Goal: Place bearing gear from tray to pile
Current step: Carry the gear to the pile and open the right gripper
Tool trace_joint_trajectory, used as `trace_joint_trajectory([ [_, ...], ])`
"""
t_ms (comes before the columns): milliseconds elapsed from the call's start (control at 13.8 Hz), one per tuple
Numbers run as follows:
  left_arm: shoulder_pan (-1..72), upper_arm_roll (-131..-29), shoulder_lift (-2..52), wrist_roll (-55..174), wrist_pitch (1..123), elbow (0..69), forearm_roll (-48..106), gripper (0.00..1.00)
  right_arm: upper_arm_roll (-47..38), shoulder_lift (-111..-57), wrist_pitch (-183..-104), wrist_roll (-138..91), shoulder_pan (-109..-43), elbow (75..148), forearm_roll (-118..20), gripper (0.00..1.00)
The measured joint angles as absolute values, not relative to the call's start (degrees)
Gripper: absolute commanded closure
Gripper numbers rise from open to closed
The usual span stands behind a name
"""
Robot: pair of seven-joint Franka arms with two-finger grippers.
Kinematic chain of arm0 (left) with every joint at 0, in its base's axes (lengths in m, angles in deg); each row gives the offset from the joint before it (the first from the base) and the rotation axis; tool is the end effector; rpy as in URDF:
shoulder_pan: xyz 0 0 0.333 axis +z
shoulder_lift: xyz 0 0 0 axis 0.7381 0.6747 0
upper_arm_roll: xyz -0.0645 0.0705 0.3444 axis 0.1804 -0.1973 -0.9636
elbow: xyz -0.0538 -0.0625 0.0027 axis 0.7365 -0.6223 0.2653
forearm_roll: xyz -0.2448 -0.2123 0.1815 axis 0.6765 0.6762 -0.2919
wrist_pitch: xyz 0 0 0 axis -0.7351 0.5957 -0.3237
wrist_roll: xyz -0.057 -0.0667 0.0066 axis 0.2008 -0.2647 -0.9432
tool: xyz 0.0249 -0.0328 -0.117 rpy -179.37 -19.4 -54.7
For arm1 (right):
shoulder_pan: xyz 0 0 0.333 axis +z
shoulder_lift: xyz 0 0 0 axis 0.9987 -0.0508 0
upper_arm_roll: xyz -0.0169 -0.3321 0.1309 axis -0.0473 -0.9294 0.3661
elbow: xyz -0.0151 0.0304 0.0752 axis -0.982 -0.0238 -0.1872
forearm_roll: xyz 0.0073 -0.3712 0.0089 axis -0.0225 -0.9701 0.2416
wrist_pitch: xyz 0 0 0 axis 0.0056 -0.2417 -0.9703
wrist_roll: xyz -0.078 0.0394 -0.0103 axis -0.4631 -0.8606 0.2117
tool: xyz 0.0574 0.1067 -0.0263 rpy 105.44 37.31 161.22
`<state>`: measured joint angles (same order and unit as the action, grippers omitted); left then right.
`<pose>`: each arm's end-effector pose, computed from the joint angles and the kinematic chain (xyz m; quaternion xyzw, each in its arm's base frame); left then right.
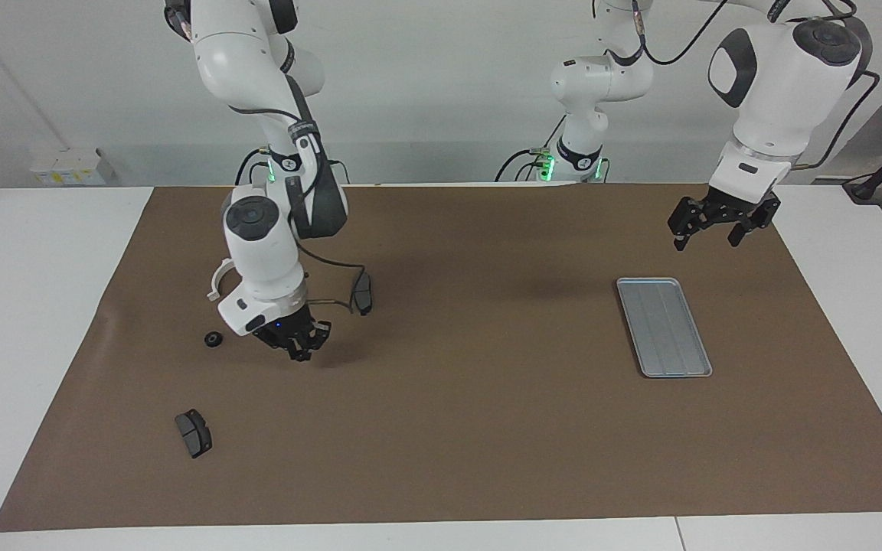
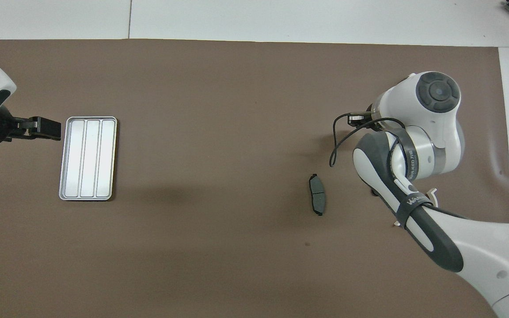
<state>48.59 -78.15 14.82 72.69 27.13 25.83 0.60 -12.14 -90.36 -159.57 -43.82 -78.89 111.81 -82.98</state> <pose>0.5450 -0.0305 0.5959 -0.9988 0.0161 -0.0382 0.0248 0.6484 0.0861 0.3762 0.9975 -0.0211 0.0667 0.0136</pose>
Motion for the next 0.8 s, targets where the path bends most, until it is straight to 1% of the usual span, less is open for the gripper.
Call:
trace_joint_trajectory([
  [72,48.59,-78.15,14.76,72.69,27.14,25.83,0.6,0.0,-12.13,-90.91,-161.98,-41.71,-80.64,112.94,-82.98,0.75],
  [145,48.59,-78.15,14.71,72.69,27.15,25.83,0.59,0.0,-12.12,-91.61,-163.38,-39.99,-82.14,113.56,-82.98,0.27],
  [217,48.59,-78.15,14.69,72.69,27.15,25.83,0.6,0.0,-12.11,-92.19,-164.07,-38.62,-83.38,113.77,-82.98,0.0],
  [580,48.59,-78.15,14.68,72.69,27.15,25.83,0.6,0.0,-11.6,-92.24,-164.12,-37.82,-84.38,113.53,-82.98,0.0],
  [652,48.59,-78.15,14.68,72.69,27.15,25.83,0.6,0.0,-11.46,-91.87,-163.58,-37.82,-84.33,113.12,-82.98,0.0],
  [797,48.59,-78.15,14.68,72.69,27.15,25.83,0.6,0.0,-11.21,-89.53,-160.0,-37.82,-84.09,111.98,-82.9,0.0],
])
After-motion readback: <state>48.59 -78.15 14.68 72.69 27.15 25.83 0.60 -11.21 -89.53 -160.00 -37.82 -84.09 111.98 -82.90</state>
